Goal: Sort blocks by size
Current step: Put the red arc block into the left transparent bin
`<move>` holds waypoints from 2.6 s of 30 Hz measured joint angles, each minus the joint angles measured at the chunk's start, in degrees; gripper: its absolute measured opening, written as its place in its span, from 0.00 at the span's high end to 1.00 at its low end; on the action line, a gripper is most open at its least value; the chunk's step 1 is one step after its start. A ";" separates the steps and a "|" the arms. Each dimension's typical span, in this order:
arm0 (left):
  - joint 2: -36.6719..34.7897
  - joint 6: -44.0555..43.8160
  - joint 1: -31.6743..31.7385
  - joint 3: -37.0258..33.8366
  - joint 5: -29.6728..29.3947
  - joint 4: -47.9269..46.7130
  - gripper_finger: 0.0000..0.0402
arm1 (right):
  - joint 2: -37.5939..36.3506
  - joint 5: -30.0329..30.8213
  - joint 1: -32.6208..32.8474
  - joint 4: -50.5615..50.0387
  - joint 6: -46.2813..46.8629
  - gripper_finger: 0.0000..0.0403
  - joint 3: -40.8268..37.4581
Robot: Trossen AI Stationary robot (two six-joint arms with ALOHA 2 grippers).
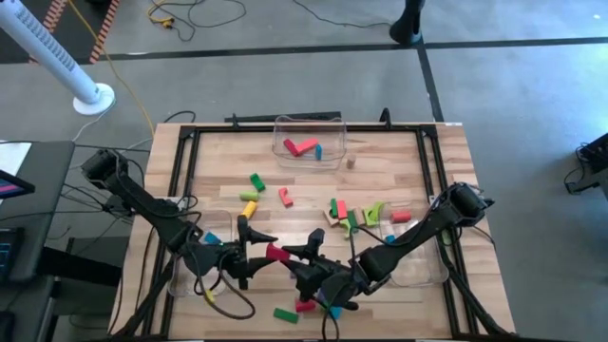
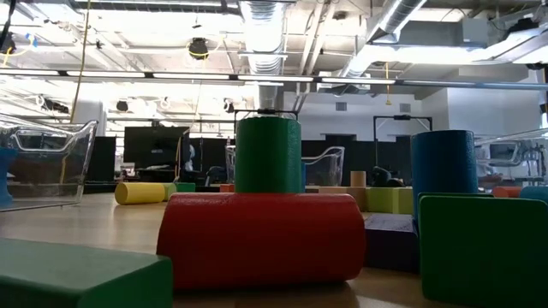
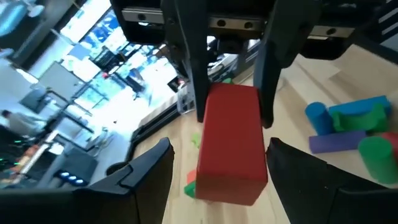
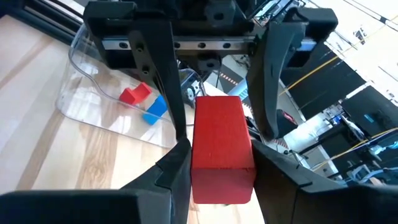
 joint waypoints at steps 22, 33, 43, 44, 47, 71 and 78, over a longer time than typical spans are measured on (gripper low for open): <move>0.02 1.32 -0.64 0.00 -1.51 -0.46 0.66 | 0.07 -0.16 -0.37 0.27 -0.15 0.58 0.00; 0.00 4.18 -5.18 0.00 -11.42 -2.16 0.66 | 0.07 6.22 0.33 -1.35 0.00 0.40 0.00; -6.72 -12.40 -11.38 0.00 -19.43 -22.66 0.66 | 0.07 10.38 2.56 -6.54 1.86 0.37 0.00; -8.06 -16.22 -12.05 0.00 -19.57 -26.54 0.66 | 0.07 10.49 2.76 -7.79 2.90 0.37 0.00; -12.12 -29.35 -13.77 0.00 -18.80 -38.57 0.66 | 0.07 10.56 3.36 -12.14 6.75 0.37 0.00; -15.81 -88.01 -19.06 0.13 24.48 -83.13 0.66 | 0.07 10.48 5.42 -30.25 25.97 0.37 0.00; -11.17 -90.89 -20.57 0.13 28.59 -82.99 0.66 | 0.07 10.40 5.44 -30.75 26.88 0.37 0.00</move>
